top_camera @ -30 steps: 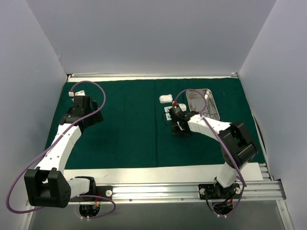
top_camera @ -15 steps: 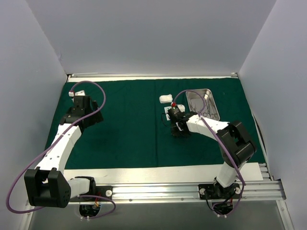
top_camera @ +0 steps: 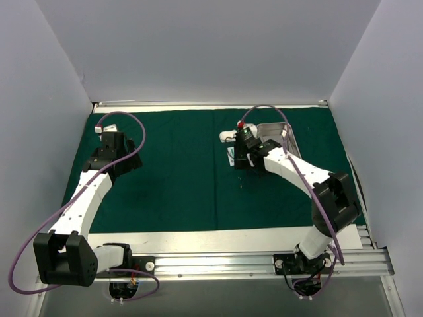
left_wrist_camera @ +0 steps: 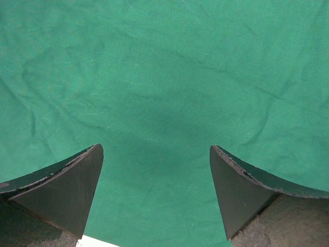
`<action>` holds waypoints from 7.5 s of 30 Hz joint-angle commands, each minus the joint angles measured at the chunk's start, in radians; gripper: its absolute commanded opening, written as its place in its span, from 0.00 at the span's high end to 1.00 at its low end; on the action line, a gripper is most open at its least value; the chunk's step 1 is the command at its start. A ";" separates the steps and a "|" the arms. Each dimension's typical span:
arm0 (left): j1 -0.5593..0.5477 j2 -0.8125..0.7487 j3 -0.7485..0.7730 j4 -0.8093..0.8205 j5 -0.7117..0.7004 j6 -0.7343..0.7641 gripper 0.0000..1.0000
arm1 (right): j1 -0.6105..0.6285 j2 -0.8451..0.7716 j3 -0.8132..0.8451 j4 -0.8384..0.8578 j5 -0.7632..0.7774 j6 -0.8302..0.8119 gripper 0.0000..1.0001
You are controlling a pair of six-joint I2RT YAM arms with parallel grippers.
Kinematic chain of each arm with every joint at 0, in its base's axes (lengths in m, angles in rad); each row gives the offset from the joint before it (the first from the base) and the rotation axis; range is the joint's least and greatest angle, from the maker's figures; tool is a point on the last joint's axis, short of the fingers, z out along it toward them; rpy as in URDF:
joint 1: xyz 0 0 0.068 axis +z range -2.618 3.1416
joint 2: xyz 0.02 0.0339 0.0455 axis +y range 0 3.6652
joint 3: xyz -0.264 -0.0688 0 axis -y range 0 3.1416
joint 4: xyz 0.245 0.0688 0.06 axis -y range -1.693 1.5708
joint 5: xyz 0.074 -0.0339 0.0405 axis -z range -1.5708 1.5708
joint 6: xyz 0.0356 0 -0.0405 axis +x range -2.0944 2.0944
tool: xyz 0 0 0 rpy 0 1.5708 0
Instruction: Open and lay out the surgical kit
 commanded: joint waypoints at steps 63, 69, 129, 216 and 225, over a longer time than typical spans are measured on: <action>-0.003 -0.013 0.005 0.040 0.018 0.008 0.06 | -0.473 0.386 0.281 0.226 -0.150 -0.106 0.88; -0.005 -0.013 0.005 0.040 0.018 0.009 0.06 | -0.456 0.433 0.316 0.164 -0.108 -0.104 0.88; -0.005 -0.022 0.005 0.040 0.016 0.009 0.06 | -0.142 0.081 0.172 -0.007 -0.065 -0.054 1.00; -0.005 -0.024 0.002 0.041 0.021 0.008 0.06 | -0.456 0.149 0.226 0.000 0.030 -0.038 0.72; -0.005 -0.024 0.002 0.041 0.024 0.006 0.06 | -0.542 0.278 0.252 0.048 -0.008 -0.012 0.78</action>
